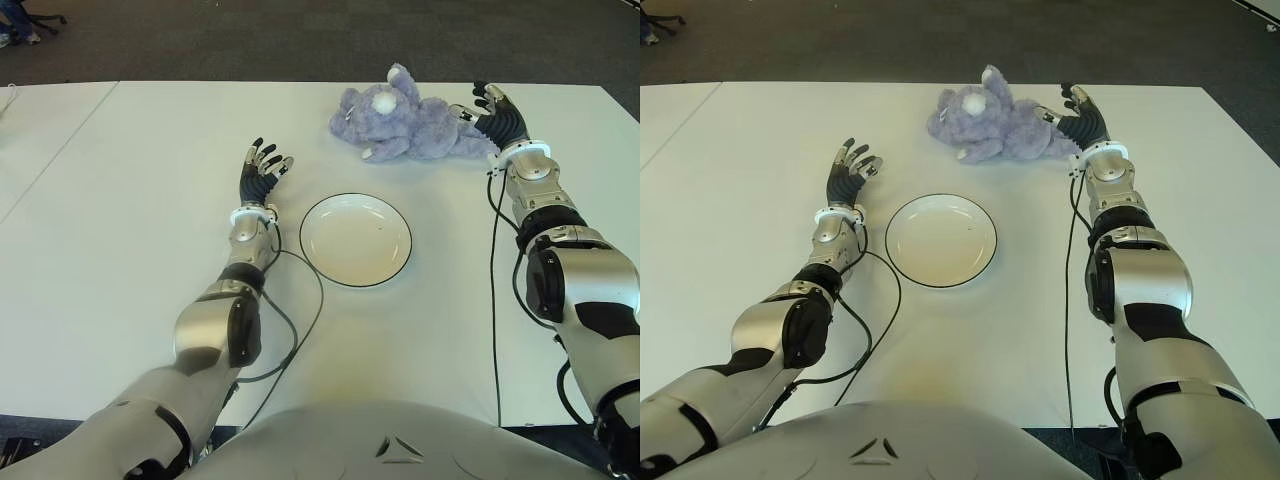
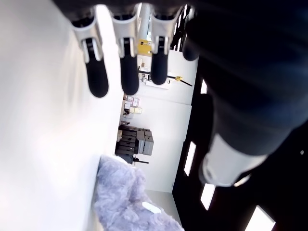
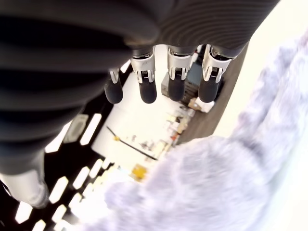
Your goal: Put the doll into the plate.
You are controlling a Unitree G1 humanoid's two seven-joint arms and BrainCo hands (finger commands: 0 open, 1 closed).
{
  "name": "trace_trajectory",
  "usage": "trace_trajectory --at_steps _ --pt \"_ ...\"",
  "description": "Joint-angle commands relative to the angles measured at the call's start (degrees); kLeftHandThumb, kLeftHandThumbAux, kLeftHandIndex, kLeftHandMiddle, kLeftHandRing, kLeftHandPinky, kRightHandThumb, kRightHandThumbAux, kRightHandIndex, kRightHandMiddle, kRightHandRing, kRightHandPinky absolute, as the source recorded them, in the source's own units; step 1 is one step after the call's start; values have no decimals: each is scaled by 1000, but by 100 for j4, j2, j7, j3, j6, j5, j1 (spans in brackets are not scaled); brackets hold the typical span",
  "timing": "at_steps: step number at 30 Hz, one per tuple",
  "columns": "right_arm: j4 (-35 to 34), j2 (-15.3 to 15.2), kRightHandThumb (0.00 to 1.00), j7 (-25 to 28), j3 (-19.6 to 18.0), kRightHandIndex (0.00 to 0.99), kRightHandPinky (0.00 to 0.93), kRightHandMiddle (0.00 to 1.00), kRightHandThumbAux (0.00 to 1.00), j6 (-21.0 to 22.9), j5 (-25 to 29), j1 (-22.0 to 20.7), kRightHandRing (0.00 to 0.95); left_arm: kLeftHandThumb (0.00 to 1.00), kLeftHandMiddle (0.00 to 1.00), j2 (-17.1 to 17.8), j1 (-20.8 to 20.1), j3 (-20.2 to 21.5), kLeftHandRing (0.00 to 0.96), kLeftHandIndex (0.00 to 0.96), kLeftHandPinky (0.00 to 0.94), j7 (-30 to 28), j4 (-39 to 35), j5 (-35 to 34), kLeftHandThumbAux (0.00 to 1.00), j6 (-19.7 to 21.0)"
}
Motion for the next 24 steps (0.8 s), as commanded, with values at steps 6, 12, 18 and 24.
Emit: trace_trajectory --at_steps 6,12,18,24 --pt "299 -648 228 -828 2175 0 0 0 418 290 -2328 416 0 126 176 -231 912 132 225 60 261 152 704 -102 809 834" --pt "369 -742 213 -751 2779 0 0 0 383 479 -2917 278 0 114 171 -240 918 164 219 57 253 107 701 -87 802 809" --pt "408 -790 236 -543 3161 0 0 0 394 466 -3204 244 0 83 166 -247 907 140 210 65 246 138 704 -24 802 841" --pt "431 -815 262 -452 3362 0 0 0 409 460 -3281 282 0 56 160 -259 896 173 204 67 242 101 704 -61 799 864"
